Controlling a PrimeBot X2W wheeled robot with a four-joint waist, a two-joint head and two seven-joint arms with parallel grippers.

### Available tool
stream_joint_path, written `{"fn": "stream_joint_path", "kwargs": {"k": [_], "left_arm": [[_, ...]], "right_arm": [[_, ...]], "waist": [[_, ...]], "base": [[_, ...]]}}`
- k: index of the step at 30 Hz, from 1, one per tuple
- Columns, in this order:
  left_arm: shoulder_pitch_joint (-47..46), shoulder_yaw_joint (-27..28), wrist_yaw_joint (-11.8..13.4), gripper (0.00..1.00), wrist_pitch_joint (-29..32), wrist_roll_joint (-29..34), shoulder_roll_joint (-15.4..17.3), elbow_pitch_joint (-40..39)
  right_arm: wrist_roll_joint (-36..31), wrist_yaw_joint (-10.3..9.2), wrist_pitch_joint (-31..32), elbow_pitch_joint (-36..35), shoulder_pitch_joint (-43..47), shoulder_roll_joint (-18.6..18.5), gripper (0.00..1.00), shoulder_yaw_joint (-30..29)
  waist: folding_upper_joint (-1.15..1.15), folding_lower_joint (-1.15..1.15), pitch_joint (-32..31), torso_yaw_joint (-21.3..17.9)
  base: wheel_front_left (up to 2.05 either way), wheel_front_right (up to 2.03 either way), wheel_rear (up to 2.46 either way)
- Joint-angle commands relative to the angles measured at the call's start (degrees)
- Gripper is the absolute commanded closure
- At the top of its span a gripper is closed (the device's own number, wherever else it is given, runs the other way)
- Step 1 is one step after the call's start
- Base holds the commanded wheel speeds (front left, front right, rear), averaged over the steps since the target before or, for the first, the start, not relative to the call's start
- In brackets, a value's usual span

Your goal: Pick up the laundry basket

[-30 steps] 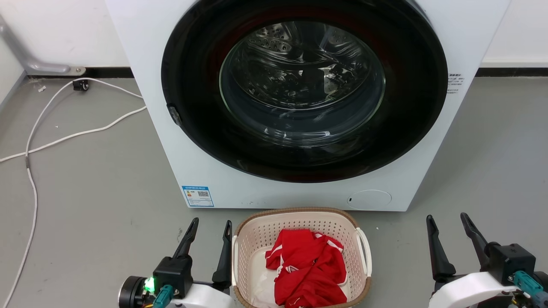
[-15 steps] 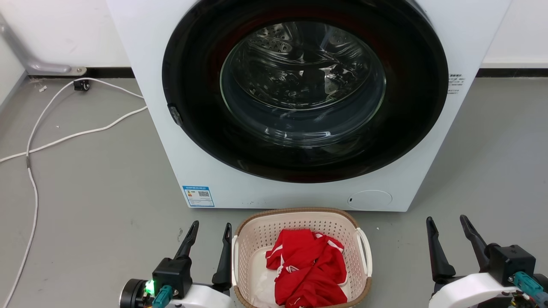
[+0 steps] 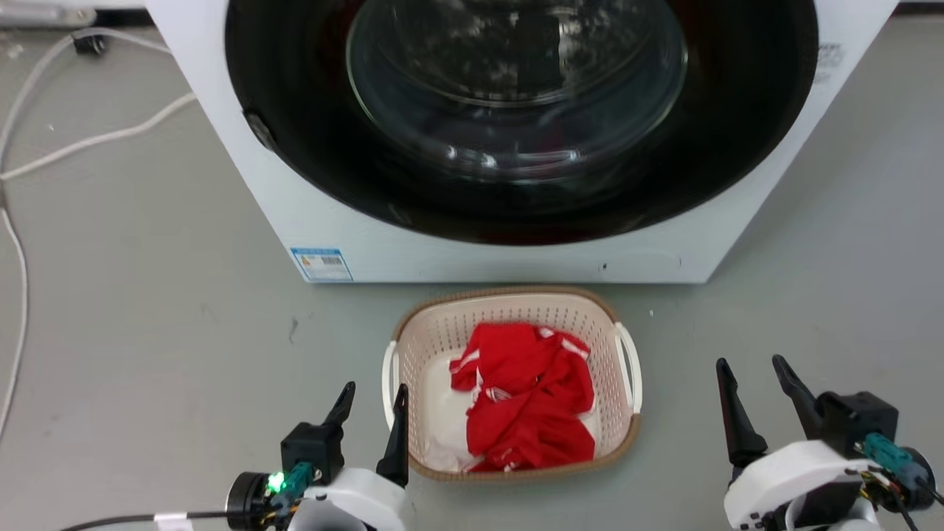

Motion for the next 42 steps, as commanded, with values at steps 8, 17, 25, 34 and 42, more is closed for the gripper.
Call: {"fn": "stream_joint_path", "kwargs": {"k": [8,17,25,34,42], "left_arm": [[-8.3,-0.3,-0.5,0.0,-0.1,-3.5,0.1,10.3],[-20.2,1.8,-3.0,0.0,0.0,-6.9,0.4,23.0],[-31.2,2.1,-5.6,0.0,2.5,-8.0,2.7,34.8],[-39.2,0.7,-7.2,0.0,5.9,-8.0,4.6,43.5],[-45.7,-0.2,-7.9,0.0,8.0,-8.4,6.0,47.5]], "right_arm": [[1.0,-0.02,1.1,4.9,-6.2,0.0,0.0,1.5],[0.4,-0.02,2.9,13.2,-15.3,0.0,0.0,2.4],[1.5,-0.02,3.0,26.4,-26.2,0.0,0.0,5.2],[5.7,-0.03,1.2,41.5,-38.2,0.0,0.0,10.2],[9.8,-0.03,0.8,50.4,-47.0,0.0,0.0,15.8]], "waist": [[0.0,0.0,11.6,-2.2],[0.0,0.0,20.3,-3.0],[0.0,0.0,25.9,-4.0],[0.0,0.0,30.1,-4.8],[0.0,0.0,33.7,-5.2]], "base": [[0.0,0.0,0.0],[0.0,0.0,0.0],[0.0,0.0,0.0],[0.0,0.0,0.0],[0.0,0.0,0.0]]}}
